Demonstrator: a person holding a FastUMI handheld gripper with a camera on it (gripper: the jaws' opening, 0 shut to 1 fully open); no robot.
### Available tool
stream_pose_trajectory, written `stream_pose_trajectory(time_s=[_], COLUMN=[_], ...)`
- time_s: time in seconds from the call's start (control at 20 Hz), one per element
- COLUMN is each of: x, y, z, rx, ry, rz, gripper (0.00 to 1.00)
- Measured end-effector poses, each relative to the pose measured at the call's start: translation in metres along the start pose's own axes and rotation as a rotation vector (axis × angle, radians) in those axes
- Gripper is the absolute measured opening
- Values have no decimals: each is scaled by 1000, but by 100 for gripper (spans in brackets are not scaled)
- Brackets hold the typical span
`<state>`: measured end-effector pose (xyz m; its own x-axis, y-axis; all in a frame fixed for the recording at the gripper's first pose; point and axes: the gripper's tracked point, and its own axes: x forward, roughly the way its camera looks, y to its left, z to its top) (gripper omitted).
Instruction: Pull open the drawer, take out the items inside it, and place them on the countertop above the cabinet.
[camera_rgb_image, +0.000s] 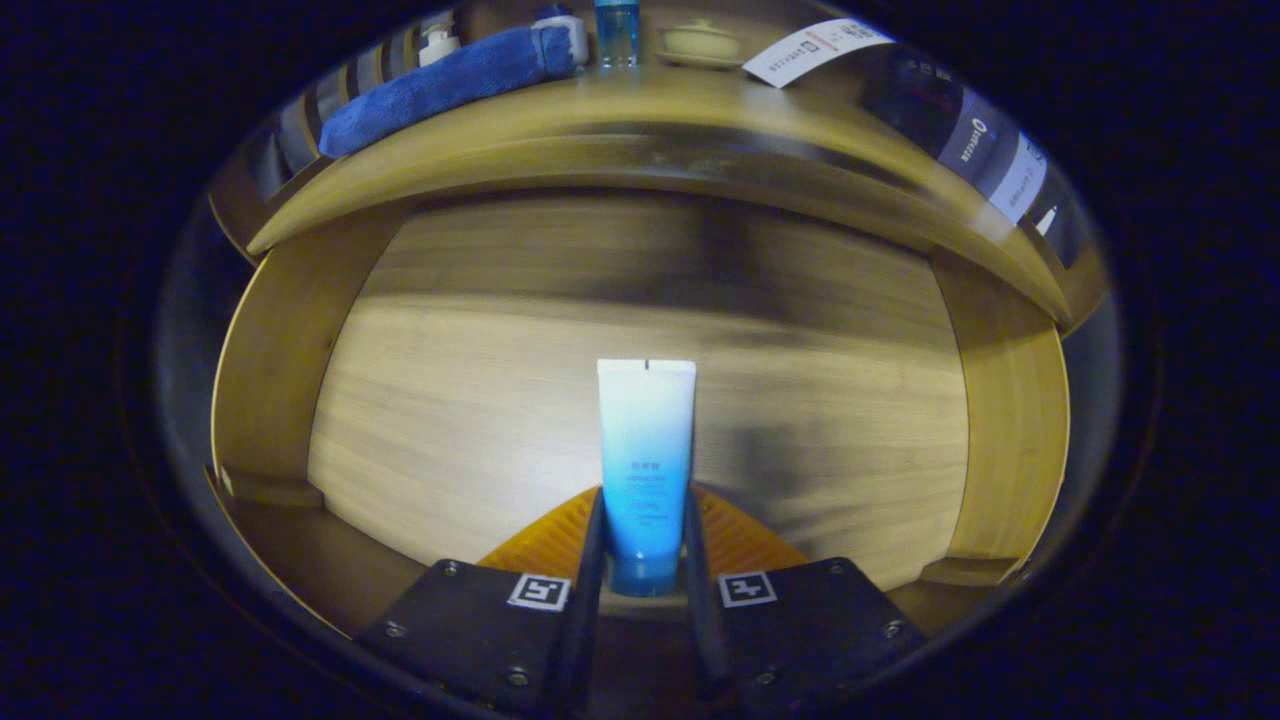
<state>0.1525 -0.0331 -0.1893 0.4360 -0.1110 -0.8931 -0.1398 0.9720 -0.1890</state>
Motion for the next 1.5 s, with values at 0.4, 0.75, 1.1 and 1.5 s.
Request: stream_pose_trajectory(time_s=[0.4, 0.75, 1.1, 1.5], x=[-13, -69, -133, -174], y=[13, 26, 24, 2], z=[21, 42, 58, 141], rx=[25, 27, 35, 139], ry=[-212, -473, -742, -892], rz=[86, 140, 160, 142], gripper=[34, 34, 34, 33])
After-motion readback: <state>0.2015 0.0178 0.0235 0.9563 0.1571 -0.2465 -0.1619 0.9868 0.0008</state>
